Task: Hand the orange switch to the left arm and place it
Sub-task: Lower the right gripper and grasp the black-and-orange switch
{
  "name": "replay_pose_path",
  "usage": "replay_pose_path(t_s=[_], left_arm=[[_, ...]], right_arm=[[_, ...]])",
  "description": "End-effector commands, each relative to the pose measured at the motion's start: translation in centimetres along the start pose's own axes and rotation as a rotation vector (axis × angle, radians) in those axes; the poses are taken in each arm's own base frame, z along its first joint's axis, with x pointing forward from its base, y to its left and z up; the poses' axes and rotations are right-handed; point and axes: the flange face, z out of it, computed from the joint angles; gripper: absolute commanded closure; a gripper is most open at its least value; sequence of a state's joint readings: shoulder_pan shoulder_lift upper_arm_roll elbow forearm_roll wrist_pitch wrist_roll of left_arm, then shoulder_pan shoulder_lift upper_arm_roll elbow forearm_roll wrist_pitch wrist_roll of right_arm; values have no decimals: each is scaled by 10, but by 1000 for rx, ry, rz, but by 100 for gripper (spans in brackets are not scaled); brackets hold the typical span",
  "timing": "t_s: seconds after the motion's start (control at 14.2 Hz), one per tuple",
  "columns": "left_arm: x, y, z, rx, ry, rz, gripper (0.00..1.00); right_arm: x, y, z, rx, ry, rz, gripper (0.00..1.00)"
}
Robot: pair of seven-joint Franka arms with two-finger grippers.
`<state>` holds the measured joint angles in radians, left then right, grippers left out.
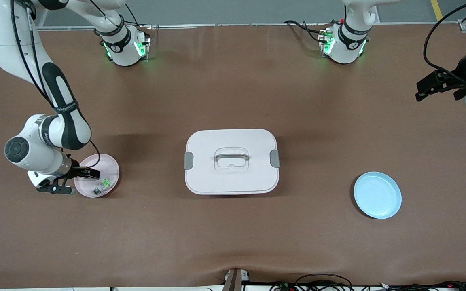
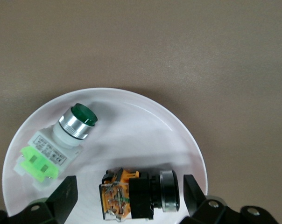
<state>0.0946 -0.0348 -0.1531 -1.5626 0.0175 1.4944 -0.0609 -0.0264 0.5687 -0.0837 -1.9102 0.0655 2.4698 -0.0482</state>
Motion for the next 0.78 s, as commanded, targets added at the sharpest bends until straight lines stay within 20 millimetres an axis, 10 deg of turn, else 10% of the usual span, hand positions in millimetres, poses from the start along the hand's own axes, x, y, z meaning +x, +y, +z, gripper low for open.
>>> replay_pose_path(t_s=[0.0,0.71], left_arm=[[-5,-1,-5,7,12,8,0],[3,2,1,7,23,-4,0]], right_arm=[[3,-2,0,11,11,13,0],[1,5,9,10,-1,-15,0]])
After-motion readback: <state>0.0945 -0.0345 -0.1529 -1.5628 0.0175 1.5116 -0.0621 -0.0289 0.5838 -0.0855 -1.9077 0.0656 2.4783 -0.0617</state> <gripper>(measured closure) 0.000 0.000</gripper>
